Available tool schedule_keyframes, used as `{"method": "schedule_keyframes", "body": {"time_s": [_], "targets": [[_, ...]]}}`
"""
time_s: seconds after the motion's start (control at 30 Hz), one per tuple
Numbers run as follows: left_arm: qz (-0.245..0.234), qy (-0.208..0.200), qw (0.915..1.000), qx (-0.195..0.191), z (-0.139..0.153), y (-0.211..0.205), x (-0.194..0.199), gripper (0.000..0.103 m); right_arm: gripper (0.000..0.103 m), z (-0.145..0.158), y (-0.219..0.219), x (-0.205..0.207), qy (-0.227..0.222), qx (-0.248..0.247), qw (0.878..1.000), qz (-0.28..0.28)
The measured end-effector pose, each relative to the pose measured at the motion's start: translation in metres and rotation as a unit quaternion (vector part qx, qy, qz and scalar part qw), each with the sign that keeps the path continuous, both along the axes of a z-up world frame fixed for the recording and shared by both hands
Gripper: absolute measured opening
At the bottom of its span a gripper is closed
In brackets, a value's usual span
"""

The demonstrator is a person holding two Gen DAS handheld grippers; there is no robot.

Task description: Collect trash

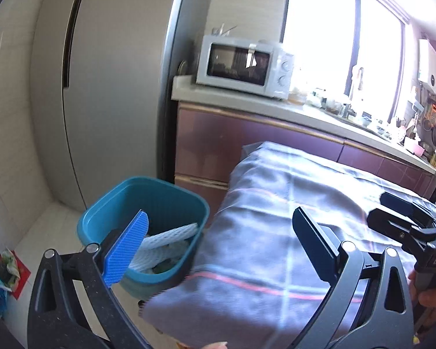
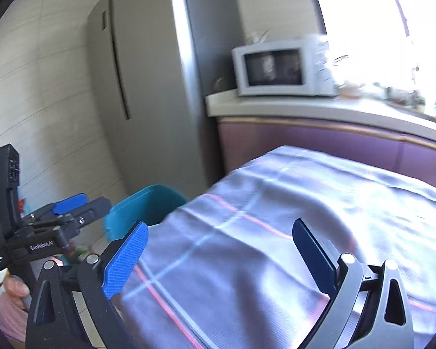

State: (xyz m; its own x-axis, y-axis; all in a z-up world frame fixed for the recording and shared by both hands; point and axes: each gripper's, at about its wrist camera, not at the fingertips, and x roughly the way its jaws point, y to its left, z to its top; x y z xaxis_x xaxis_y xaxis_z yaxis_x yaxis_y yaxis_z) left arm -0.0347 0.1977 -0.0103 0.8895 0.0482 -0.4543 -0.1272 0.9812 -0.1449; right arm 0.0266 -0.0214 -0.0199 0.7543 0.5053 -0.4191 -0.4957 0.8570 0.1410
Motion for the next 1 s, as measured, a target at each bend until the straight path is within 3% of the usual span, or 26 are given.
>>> {"method": "schedule_keyframes", "body": {"time_s": [0.5,1.0], "targets": [[-0.021,-0.064,0.9963,0.054,0.020,-0.084,-0.018,0.098,0.096,0.002,-0.088,-0.048,-0.076,0.015,0.988,-0.130],[-0.029,-0.084,0.9933,0.074,0.019,-0.108,-0.024,0.098,0.096,-0.001,-0.112,-0.066,-0.096,0.022,0.980,-0.175]]}}
